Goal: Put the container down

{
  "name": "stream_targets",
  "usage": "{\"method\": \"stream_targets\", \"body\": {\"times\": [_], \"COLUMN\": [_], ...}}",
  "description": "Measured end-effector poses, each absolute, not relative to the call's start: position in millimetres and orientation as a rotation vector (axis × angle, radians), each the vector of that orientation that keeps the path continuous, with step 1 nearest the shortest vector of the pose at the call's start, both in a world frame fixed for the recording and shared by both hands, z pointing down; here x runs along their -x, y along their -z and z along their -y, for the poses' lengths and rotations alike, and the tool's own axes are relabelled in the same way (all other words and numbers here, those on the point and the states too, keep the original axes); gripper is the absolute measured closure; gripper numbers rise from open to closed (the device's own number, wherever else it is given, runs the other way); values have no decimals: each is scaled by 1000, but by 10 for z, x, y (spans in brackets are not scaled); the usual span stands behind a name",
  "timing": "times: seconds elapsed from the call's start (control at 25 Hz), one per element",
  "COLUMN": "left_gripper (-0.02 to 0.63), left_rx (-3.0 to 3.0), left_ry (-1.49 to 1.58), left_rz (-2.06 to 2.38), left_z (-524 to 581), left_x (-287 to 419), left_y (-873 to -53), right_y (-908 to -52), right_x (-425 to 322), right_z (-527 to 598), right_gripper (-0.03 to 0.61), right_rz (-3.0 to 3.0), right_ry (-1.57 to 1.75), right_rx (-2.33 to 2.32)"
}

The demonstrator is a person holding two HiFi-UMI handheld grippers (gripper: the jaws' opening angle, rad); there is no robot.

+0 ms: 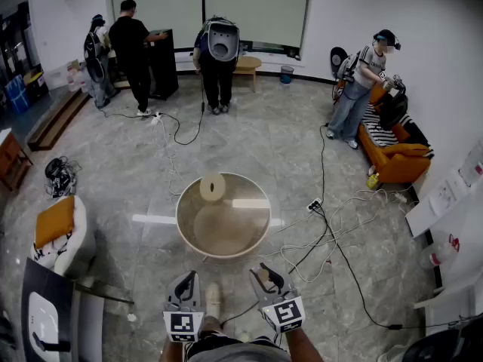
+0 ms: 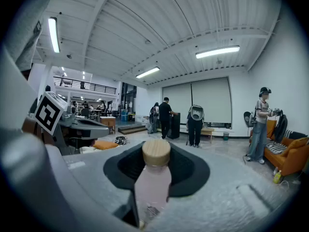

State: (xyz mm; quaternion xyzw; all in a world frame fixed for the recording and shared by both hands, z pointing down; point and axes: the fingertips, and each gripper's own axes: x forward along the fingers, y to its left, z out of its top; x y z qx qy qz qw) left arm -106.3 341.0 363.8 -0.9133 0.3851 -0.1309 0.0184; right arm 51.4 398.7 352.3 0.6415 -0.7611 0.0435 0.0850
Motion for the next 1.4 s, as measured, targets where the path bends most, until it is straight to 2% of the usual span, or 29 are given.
{"method": "stream_targets", "body": {"times": [0.68, 1.4], "left_gripper": [597, 595], "left_rx": [2844, 2861], "left_ry": [420, 428], "left_rz": [-1194, -1196], "left_z": [-3189, -1959], "left_x": [1054, 1012], "left_y": [-3692, -3621], "right_y": [-3531, -3429], "right_x": [-480, -444], "right_z": [-3740, -2538], "right_gripper": [449, 449], "right_rz": [2298, 2313], "right_ry": [-137, -147], "right_rx": [-1886, -1850]}}
